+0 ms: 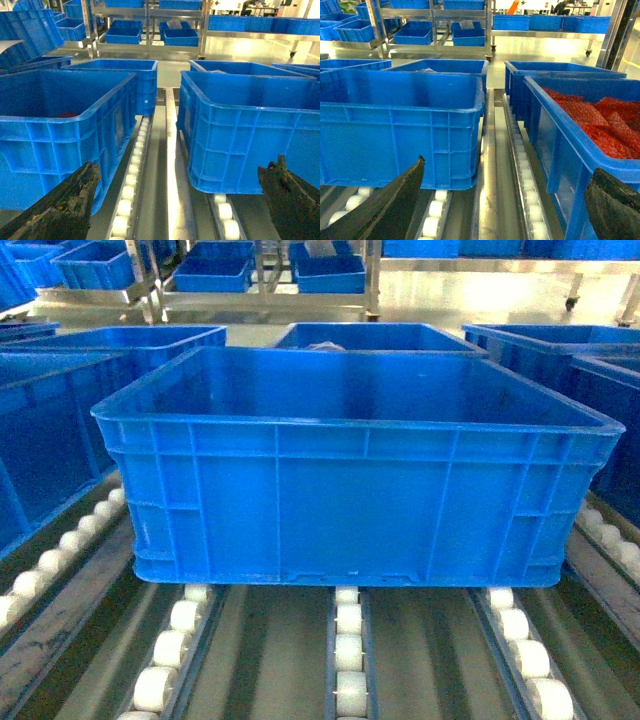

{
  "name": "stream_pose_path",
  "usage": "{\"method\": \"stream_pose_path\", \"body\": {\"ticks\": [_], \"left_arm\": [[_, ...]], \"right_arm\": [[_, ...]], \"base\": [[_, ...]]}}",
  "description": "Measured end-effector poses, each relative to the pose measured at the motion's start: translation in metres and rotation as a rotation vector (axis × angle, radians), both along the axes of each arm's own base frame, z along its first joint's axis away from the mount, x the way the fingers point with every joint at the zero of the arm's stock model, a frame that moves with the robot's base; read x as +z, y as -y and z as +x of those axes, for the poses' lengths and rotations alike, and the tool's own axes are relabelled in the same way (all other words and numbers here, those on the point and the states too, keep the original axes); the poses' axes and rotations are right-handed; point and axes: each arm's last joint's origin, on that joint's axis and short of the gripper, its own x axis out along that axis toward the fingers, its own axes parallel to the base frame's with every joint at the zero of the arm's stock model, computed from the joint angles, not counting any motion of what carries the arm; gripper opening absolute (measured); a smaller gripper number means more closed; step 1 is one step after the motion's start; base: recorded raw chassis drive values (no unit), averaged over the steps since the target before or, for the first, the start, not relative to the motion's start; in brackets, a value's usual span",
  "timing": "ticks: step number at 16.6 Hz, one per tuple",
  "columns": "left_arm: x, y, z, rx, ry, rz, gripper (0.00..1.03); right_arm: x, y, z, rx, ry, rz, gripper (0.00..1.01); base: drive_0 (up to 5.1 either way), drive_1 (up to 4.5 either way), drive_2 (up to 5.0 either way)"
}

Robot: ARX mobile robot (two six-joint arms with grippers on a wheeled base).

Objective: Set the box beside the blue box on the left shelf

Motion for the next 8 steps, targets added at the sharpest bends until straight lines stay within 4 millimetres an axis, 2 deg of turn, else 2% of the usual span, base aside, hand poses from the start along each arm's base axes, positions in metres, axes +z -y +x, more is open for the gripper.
{"method": "stream_pose_path", "body": {"ticks": [8], "left_arm": [[0.0, 0.0, 0.0, 0.0, 0.0, 0.0, 0.98]], "right_arm": [[0.0, 0.0, 0.0, 0.0, 0.0, 0.0, 0.98]], "base": [[0.0, 0.0, 0.0]]}}
